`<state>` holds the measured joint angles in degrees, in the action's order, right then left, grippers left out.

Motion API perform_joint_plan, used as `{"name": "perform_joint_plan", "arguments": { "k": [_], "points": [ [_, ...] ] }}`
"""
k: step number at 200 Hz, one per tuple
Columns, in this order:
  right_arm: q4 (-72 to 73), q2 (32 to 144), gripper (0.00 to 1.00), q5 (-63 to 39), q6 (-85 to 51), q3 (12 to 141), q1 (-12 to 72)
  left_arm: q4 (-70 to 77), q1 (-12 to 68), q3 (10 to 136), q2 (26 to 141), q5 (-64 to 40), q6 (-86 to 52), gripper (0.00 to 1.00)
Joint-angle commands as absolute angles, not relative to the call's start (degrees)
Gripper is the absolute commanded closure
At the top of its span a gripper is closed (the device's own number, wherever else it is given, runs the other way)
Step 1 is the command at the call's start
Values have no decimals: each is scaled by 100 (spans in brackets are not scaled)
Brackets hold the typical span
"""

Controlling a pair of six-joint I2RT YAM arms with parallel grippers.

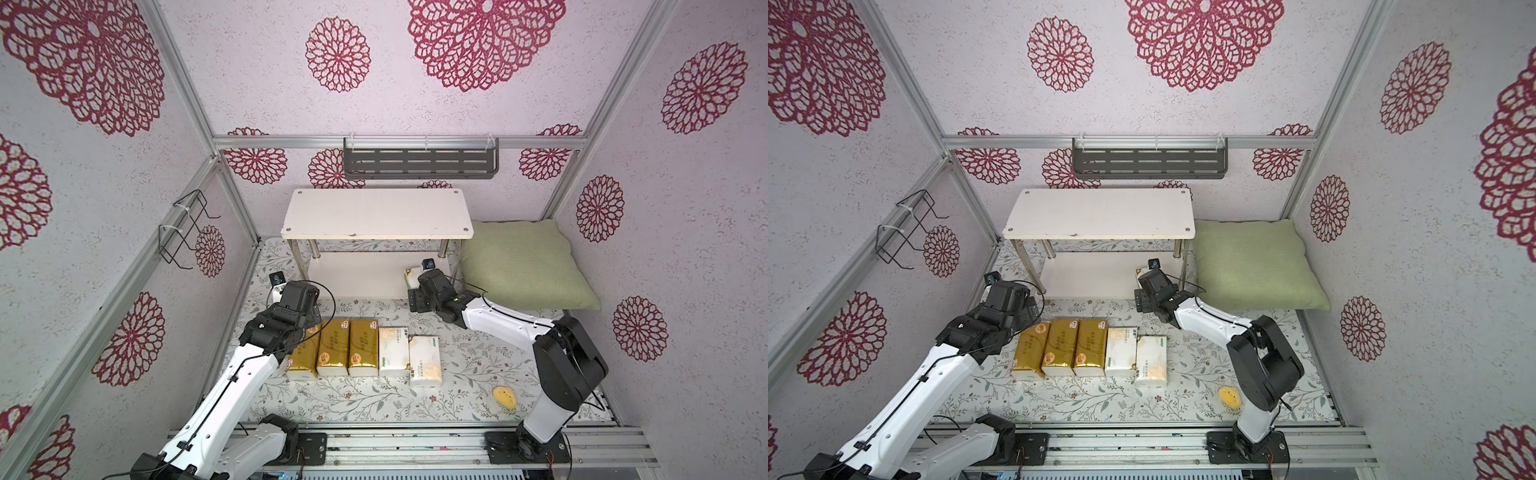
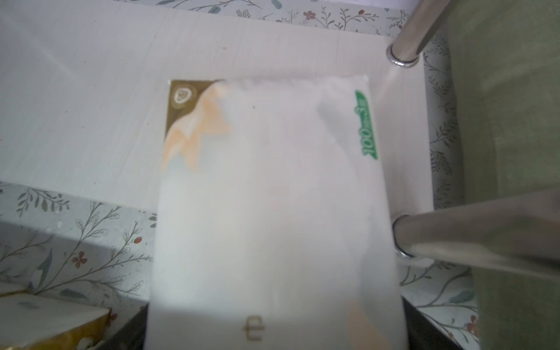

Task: Place the tissue boxes on the shelf by color
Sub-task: Place a box of tissues on the shelf.

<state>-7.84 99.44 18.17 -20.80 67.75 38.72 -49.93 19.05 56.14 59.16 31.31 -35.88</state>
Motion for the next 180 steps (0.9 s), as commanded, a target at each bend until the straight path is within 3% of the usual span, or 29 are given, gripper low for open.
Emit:
{"name": "perform_joint_plan", "arguments": {
  "k": [1, 180],
  "points": [
    [-474, 10049, 12, 1865, -2166, 7175, 3763, -5094, 1939, 5562, 5796, 3067, -3731, 3],
    [-587, 11199, 11, 2135, -2539, 8241, 3375, -5059, 1986, 5468, 5818, 3115, -3743, 3]
  ]
}}
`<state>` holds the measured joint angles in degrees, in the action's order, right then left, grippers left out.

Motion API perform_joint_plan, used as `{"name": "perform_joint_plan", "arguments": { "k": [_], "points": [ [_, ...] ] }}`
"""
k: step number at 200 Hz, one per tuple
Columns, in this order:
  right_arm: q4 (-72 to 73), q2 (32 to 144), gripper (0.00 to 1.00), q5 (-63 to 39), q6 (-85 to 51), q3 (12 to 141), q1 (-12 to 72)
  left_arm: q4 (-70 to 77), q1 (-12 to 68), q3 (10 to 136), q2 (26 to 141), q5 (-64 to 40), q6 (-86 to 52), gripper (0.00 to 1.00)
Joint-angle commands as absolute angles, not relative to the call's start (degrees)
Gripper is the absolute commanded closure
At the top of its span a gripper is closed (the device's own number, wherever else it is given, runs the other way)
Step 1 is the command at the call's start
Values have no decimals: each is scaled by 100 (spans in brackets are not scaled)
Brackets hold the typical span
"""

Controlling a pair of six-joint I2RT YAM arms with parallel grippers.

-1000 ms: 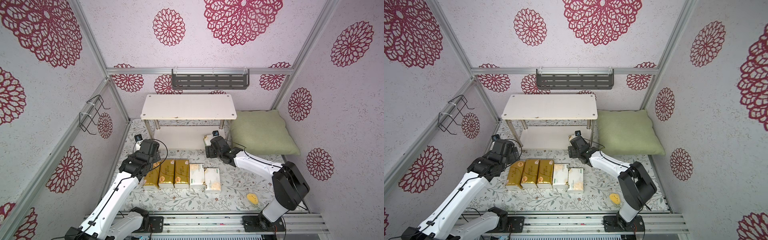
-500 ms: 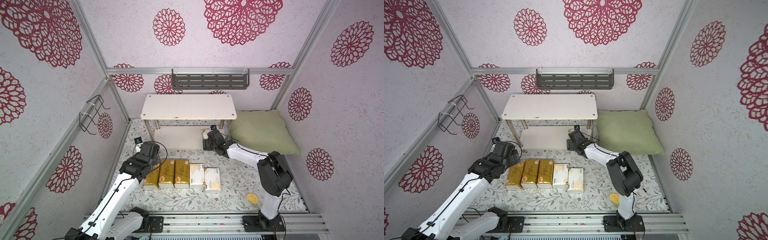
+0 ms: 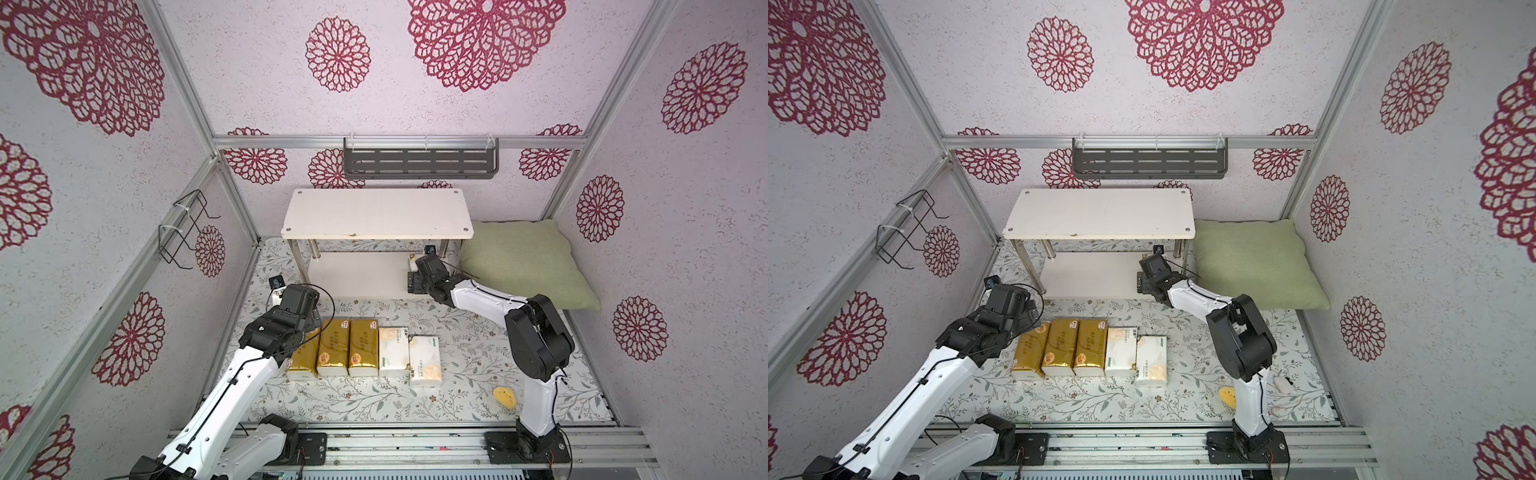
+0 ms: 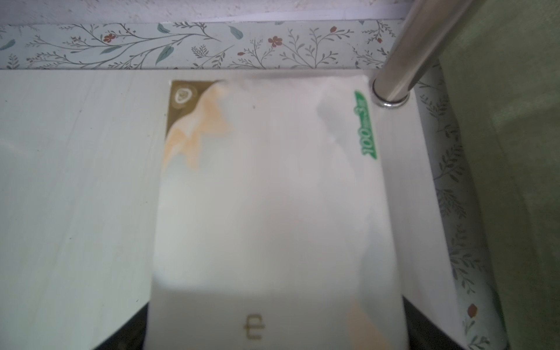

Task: Place the tissue boxes on the shelf by color
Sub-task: Place a box of tissues on the shelf.

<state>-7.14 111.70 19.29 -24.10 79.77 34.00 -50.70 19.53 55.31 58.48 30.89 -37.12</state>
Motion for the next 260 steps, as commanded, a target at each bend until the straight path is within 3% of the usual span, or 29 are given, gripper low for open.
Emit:
{"name": "perform_joint_plan", "arguments": {
  "k": [1, 53, 95, 260],
  "points": [
    [-588, 11202, 11, 2135, -2544, 8243, 3375, -5061, 1982, 5472, 5818, 3118, -3739, 3],
    [-608, 11363, 9, 2118, -2610, 8421, 3357, -5075, 1993, 5469, 5809, 3118, -3720, 3],
    [-595, 11289, 1, 2162, -2637, 8402, 3358, -5078, 1986, 5467, 5791, 3137, -3700, 3],
    [-394, 10463, 1, 2298, -2667, 7953, 3628, -5087, 1990, 5464, 5695, 3110, -3689, 3]
  ]
}}
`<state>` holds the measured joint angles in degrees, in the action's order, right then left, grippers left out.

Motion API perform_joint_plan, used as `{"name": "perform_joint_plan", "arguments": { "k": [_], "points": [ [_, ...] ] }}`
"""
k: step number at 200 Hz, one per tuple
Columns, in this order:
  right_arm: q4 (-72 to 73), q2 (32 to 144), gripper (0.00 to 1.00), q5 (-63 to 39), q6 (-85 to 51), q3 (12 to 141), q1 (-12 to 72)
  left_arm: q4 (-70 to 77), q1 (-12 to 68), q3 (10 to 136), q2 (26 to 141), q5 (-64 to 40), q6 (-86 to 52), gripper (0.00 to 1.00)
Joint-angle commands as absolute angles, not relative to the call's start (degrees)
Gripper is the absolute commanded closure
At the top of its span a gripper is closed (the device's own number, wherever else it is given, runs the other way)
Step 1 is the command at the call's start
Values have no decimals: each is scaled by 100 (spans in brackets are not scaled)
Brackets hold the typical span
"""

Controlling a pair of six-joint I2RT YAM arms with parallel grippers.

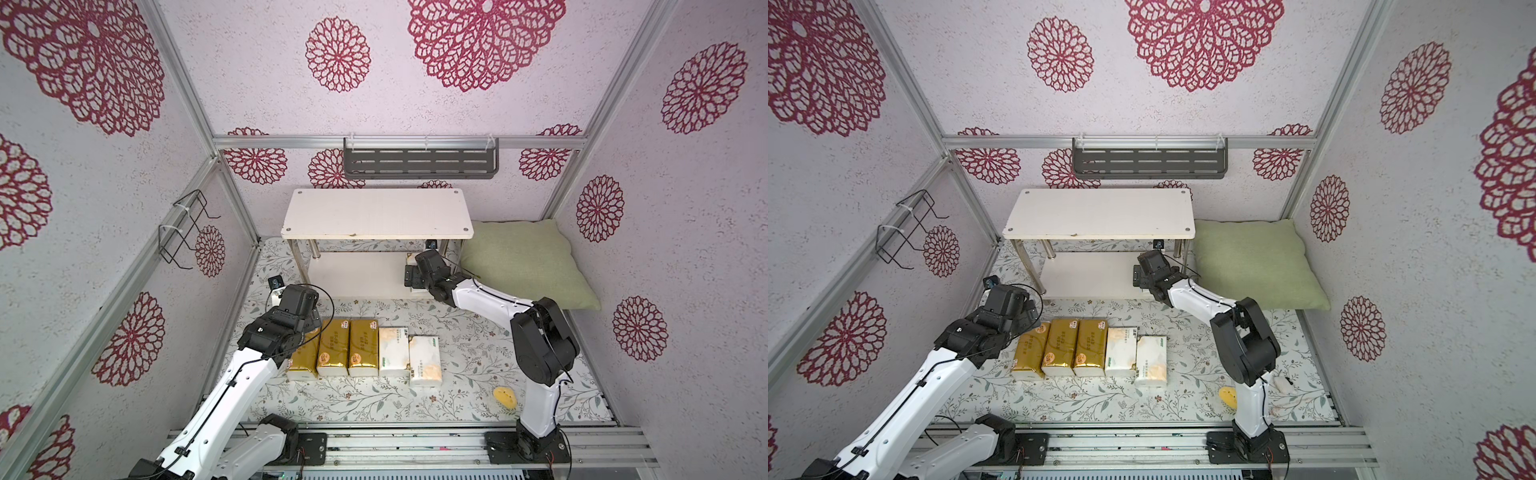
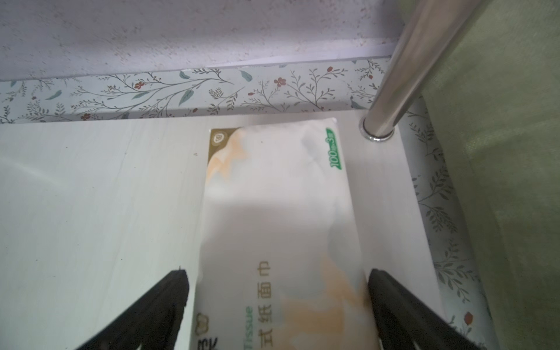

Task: Place the tissue boxes on the shelf by color
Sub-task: Place a box of tissues on the shelf.

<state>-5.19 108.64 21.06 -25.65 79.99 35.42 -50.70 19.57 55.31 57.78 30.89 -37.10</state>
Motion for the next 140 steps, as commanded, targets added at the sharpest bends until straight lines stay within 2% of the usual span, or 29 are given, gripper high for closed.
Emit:
{"name": "perform_joint_plan", "arguments": {
  "k": [1, 140],
  "points": [
    [-390, 10457, 1, 2301, -2669, 7949, 3629, -5083, 1988, 5465, 5695, 3106, -3686, 3],
    [-163, 9457, 1, 2583, -2524, 6934, 4011, -5131, 2144, 5471, 5810, 3165, -3830, 3]
  ]
}}
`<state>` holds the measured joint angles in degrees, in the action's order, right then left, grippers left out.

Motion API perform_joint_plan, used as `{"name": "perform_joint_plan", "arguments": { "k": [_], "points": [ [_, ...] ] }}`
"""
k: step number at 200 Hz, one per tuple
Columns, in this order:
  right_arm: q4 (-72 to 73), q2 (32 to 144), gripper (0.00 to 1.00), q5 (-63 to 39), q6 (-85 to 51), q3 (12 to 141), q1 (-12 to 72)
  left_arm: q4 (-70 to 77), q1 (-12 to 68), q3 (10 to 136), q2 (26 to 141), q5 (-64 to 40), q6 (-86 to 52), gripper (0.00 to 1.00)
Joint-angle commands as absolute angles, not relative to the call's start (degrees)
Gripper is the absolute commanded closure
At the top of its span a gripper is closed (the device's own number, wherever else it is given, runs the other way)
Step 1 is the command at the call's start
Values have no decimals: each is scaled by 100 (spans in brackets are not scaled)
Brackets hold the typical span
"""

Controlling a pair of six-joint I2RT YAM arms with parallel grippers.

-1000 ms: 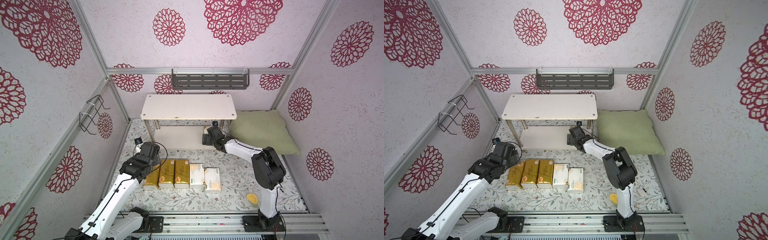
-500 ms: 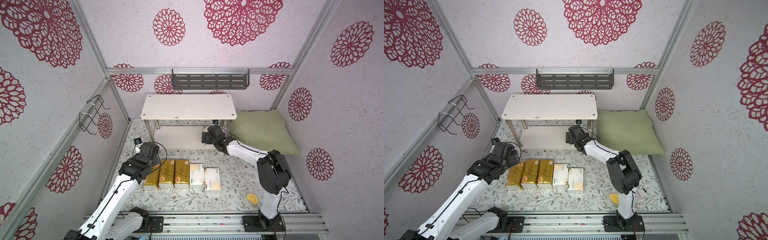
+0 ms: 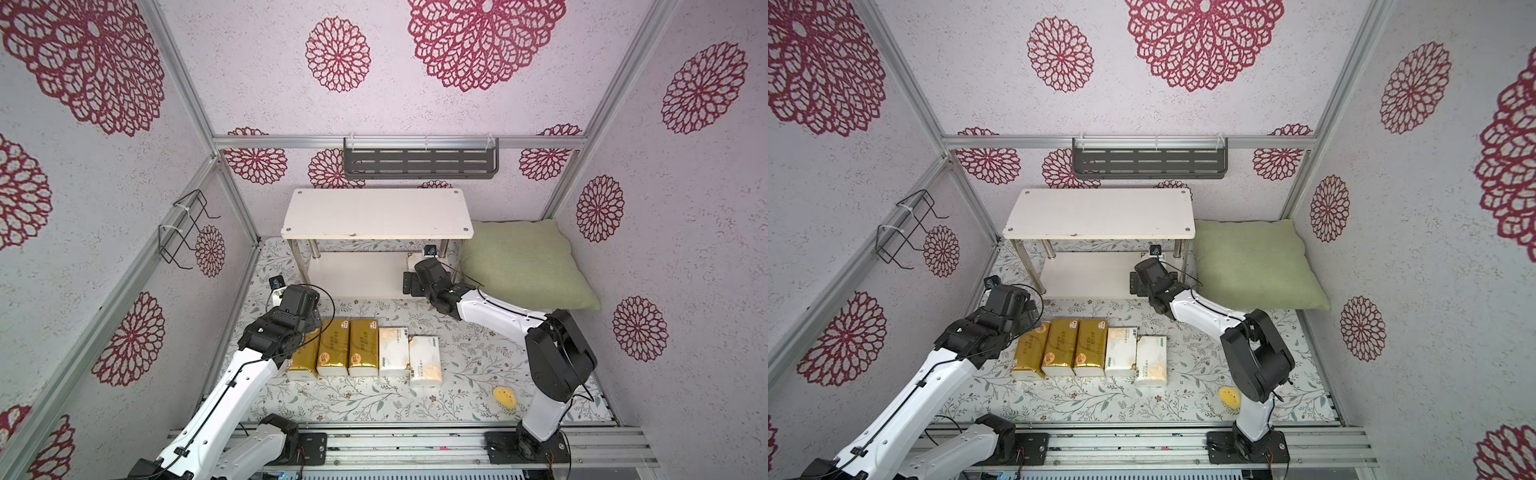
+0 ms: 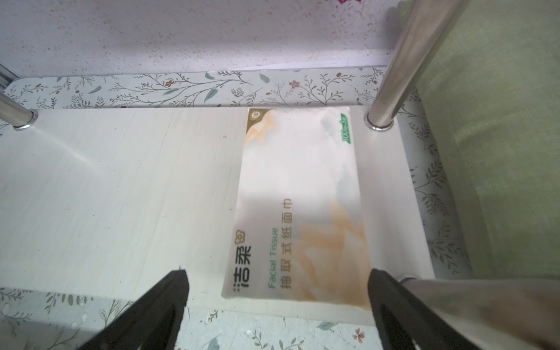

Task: Place the tissue boxes on the shelf by color
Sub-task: Place a box of tissues on the shelf, then pick up the box of tissues from the center of the board.

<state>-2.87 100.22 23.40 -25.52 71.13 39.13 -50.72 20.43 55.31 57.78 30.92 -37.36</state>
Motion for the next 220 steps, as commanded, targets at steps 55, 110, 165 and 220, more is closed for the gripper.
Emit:
{"name": "perform_joint_plan", "arguments": {
  "k": [55, 110, 165, 220],
  "points": [
    [-318, 8501, 1, 2833, -2564, 6062, 4492, -5142, 2194, 5493, 5804, 3226, -3834, 3],
    [-555, 7667, 1, 2962, -3004, 5118, 5006, -5176, 2204, 5488, 5774, 3268, -3844, 3],
    [-1146, 7138, 1, 3068, -3700, 4532, 5442, -5205, 2199, 5530, 5765, 3366, -3811, 3],
    [-1667, 6649, 1, 3078, -4358, 4129, 5779, -5199, 2198, 5570, 5833, 3385, -3777, 3]
  ]
}}
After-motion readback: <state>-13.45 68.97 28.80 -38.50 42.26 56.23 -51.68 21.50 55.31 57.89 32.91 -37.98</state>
